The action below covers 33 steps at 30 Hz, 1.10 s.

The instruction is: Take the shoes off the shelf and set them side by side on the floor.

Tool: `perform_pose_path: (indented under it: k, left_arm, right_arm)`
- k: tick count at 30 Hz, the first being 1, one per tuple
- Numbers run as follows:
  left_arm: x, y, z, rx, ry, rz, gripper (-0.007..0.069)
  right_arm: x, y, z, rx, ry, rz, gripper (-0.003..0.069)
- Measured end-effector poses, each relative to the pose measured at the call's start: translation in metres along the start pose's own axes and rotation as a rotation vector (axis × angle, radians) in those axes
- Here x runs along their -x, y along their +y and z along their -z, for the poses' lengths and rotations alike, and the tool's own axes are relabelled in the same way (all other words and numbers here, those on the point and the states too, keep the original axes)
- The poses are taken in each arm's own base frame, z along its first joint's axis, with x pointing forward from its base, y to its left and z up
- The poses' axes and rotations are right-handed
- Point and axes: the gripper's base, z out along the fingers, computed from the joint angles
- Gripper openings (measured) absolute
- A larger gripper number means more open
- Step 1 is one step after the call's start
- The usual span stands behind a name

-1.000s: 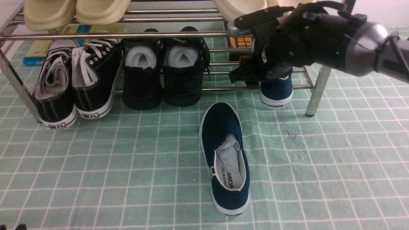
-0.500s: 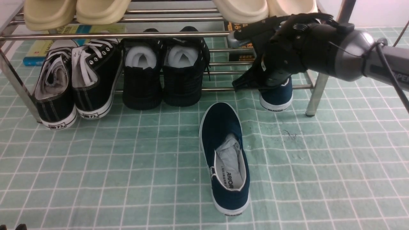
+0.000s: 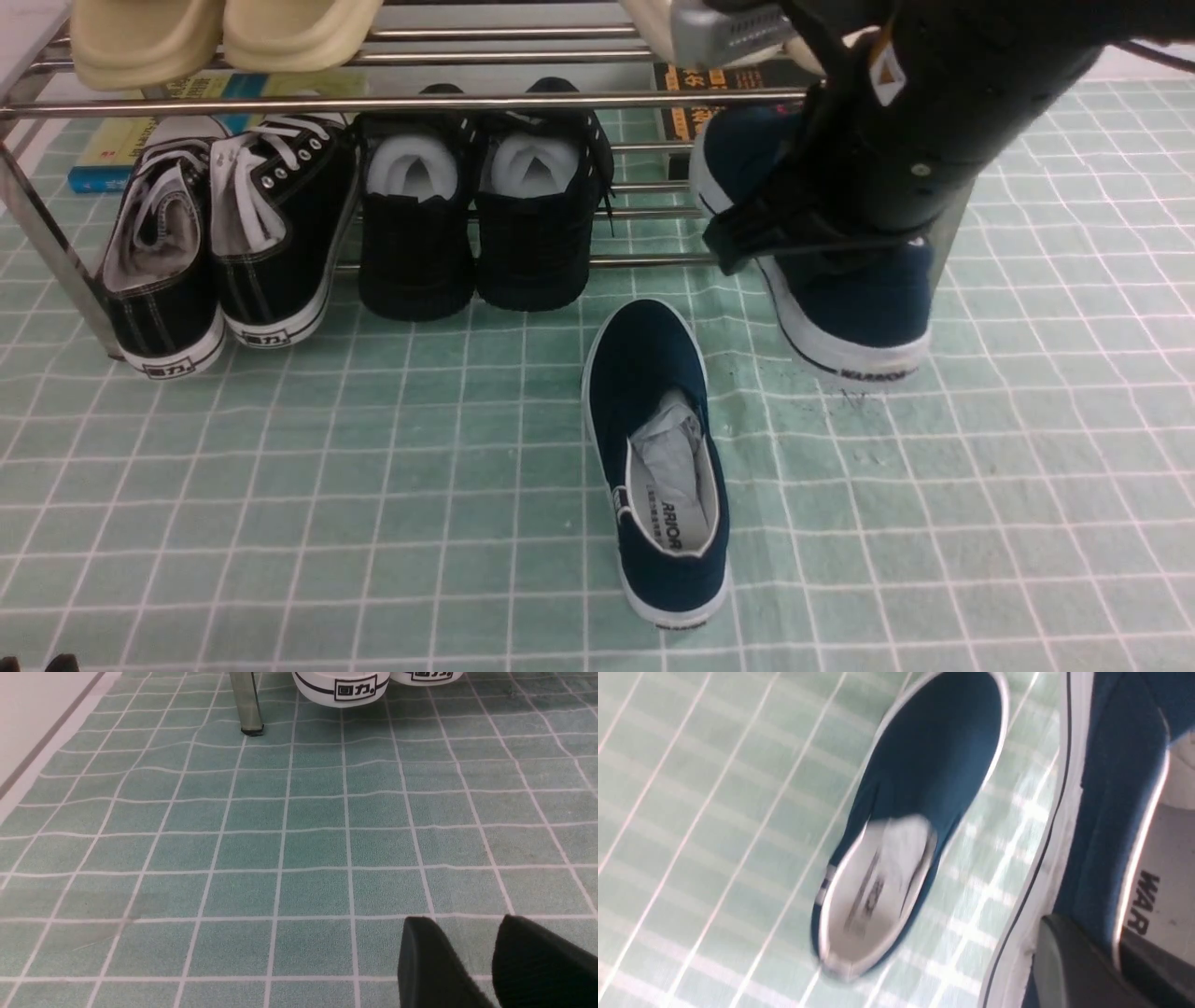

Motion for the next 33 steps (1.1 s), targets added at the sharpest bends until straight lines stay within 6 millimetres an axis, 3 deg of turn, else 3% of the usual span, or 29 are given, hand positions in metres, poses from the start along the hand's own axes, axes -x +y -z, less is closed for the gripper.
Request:
perform_pose_path:
  k: [4, 9, 13, 16, 20, 25, 33]
  left_arm:
    - [0.0, 0.0, 0.0, 0.0, 0.0, 0.0, 0.0242]
    - [0.0, 0.0, 0.0, 0.0, 0.0, -0.001, 0.0242]
    - [0.0, 0.0, 0.0, 0.0, 0.0, -0.001, 0.0242]
    - [0.0, 0.0, 0.0, 0.0, 0.0, -0.001, 0.0242]
    - [0.0, 0.0, 0.0, 0.0, 0.0, -0.001, 0.0242]
    - [0.0, 0.0, 0.0, 0.0, 0.0, -0.001, 0.0242]
    - [0.0, 0.0, 0.0, 0.0, 0.0, -0.001, 0.0242]
  right_arm:
    - [-0.006, -0.002, 0.013, -0.001, 0.013, -0.002, 0.0025]
    - [-0.018, -0.001, 0.005, 0.029, 0.062, -0.01, 0.0025]
    - [-0.034, 0.002, -0.011, 0.052, 0.151, -0.02, 0.0025]
    - [-0.053, 0.001, -0.035, 0.041, 0.244, -0.021, 0.0025]
    - [-0.068, 0.0, -0.059, 0.04, 0.25, -0.021, 0.0025]
    - [-0.07, 0.0, -0.07, 0.054, 0.196, -0.024, 0.0025]
    - [-0.059, -0.004, -0.072, 0.009, 0.069, 0.032, 0.0028]
